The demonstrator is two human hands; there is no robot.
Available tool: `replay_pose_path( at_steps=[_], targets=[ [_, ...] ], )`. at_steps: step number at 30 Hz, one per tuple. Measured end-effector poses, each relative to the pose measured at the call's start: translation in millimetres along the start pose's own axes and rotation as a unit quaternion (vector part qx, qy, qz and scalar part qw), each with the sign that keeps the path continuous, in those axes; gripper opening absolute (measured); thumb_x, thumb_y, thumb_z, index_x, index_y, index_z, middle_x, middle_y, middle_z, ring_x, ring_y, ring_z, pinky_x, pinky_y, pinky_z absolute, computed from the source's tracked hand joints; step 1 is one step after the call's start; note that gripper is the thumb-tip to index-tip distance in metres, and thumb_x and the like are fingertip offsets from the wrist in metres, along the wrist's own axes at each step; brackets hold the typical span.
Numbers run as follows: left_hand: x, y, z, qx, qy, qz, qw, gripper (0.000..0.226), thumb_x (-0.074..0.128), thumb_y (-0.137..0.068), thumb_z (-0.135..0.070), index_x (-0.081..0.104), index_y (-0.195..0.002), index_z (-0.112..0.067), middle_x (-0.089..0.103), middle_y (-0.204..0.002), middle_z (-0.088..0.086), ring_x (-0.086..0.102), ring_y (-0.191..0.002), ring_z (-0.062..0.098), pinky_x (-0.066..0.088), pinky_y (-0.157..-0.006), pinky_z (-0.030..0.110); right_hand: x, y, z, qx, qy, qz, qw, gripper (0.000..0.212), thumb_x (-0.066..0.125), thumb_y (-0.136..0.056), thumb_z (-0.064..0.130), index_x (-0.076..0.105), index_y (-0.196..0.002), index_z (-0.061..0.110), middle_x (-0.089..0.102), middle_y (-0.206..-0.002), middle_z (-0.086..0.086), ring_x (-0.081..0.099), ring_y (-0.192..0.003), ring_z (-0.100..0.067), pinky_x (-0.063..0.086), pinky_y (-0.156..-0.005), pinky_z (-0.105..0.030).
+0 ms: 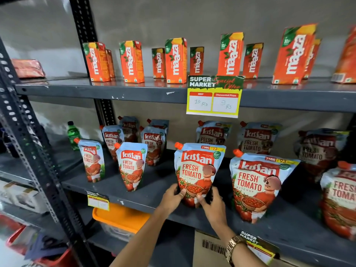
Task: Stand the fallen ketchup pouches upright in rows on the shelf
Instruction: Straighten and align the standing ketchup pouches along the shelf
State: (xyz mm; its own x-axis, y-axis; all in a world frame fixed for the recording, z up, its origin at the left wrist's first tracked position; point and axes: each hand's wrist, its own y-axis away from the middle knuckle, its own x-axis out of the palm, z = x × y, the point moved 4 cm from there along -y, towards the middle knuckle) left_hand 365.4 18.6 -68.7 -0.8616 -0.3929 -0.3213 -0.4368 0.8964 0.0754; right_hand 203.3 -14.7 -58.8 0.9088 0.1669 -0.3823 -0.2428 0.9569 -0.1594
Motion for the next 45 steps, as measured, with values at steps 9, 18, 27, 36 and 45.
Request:
replay_pose_path(
  at_steps=[9, 18, 27, 36, 45],
  targets=[
    [24.6, 7.1, -7.5, -0.005, 0.011, 0.018, 1.000, 0.028, 0.052, -0.093, -0.016, 0.054, -0.120, -0.011, 0.060, -0.128, 0.008, 0.052, -0.110, 0.014, 0.042, -0.096, 0.028, -23.3, 2.1, -9.3, 0.002, 0.000, -0.006, 1.000, 0.041, 0.067, -0.082, 0.024, 0.050, -0.118, 0.013, 0.064, -0.115, -0.011, 0.058, -0.110, -0.027, 0.047, -0.090, -0.036],
    [26.4, 8.6, -10.8, -0.010, -0.032, 0.029, 0.999, 0.029, 0.051, -0.093, -0.020, 0.053, -0.121, -0.010, 0.059, -0.131, 0.009, 0.053, -0.118, 0.020, 0.042, -0.101, 0.034, -28.8, 4.1, -16.2, 0.033, 0.017, -0.014, 0.999, 0.058, 0.067, -0.083, 0.024, 0.044, -0.132, 0.005, 0.058, -0.128, -0.017, 0.052, -0.120, -0.030, 0.043, -0.100, -0.041],
    [24.1, 16.9, -19.4, -0.021, 0.010, -0.097, 0.995, 0.045, 0.064, -0.085, -0.010, 0.050, -0.128, -0.005, 0.058, -0.131, 0.014, 0.053, -0.121, 0.027, 0.041, -0.097, 0.032, -54.1, 19.3, -10.0, -0.027, 0.037, -0.123, 0.991, 0.027, 0.062, -0.085, 0.018, 0.062, -0.111, 0.010, 0.070, -0.107, -0.007, 0.064, -0.099, -0.020, 0.054, -0.087, -0.037],
    [30.5, 47.5, -59.3, 0.035, 0.103, -0.251, 0.962, 0.007, 0.069, -0.078, -0.004, 0.063, -0.081, -0.005, 0.062, -0.073, 0.003, 0.058, -0.075, 0.018, 0.043, -0.058, 0.019, -105.1, 26.7, -10.3, -0.081, 0.065, -0.254, 0.962, 0.007, 0.065, -0.082, 0.010, 0.064, -0.087, 0.006, 0.068, -0.080, -0.012, 0.062, -0.073, -0.028, 0.047, -0.061, -0.029],
    [89.4, 51.7, -77.3, 0.051, 0.167, -0.112, 0.978, 0.031, 0.058, -0.089, -0.008, 0.062, -0.058, -0.011, 0.059, -0.054, 0.006, 0.053, -0.043, 0.012, 0.045, -0.040, 0.018, -151.0, 22.1, -27.9, -0.067, 0.035, -0.307, 0.949, 0.018, 0.066, -0.081, 0.017, 0.054, -0.094, 0.014, 0.059, -0.085, -0.006, 0.051, -0.073, -0.019, 0.042, -0.064, -0.031]
  ],
)
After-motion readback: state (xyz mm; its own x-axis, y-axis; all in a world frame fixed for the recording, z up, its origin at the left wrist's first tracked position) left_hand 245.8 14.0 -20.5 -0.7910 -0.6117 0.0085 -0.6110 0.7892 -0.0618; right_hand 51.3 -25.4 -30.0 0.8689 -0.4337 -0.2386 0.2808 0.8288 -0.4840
